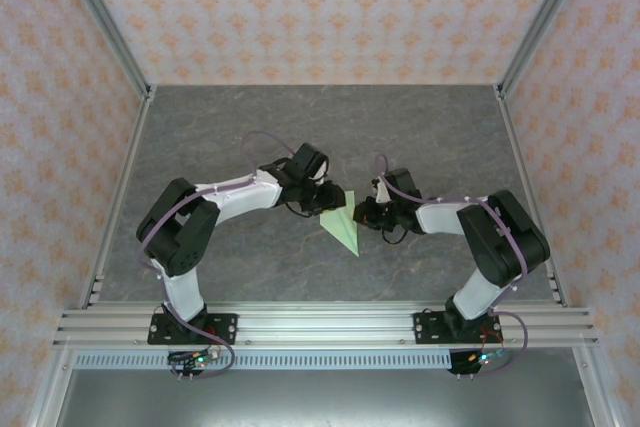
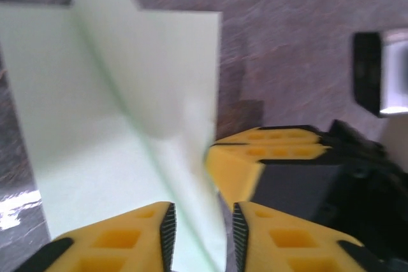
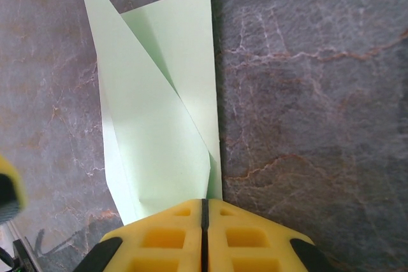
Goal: Fold a paper plane with a square sheet of paper (fold left side to right side)
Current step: Fourth fold the wing at the center of the table.
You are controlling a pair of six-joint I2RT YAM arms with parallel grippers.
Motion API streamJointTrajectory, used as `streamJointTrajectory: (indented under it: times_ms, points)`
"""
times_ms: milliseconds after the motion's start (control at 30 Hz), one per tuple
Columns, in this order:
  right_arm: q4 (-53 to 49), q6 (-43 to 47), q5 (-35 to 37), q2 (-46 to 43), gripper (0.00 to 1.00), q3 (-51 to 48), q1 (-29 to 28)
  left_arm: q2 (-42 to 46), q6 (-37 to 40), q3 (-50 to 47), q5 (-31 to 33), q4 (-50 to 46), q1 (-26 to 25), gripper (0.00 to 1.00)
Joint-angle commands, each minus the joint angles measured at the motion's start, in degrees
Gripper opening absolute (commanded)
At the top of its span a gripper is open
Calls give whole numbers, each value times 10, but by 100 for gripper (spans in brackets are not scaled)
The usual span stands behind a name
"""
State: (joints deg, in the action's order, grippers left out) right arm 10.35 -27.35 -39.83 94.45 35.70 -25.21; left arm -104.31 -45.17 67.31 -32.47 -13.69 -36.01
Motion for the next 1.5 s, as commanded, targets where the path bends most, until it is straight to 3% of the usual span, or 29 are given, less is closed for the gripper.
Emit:
streamJointTrajectory:
  times_ms: [0, 500, 1167, 1467]
  points:
    - [-63, 21, 47, 26, 9, -3, -8, -20, 9, 32, -5, -15, -3, 21]
    - [-75, 28, 53, 27, 9, 3, -15, -113, 14, 91, 11, -35, -3, 16]
    - [-87, 30, 50, 19, 10, 25, -15, -130, 1, 22, 28, -9, -3, 16]
    - [-172, 42, 89, -106, 25, 51, -16, -130, 0, 12, 33, -4, -3, 15]
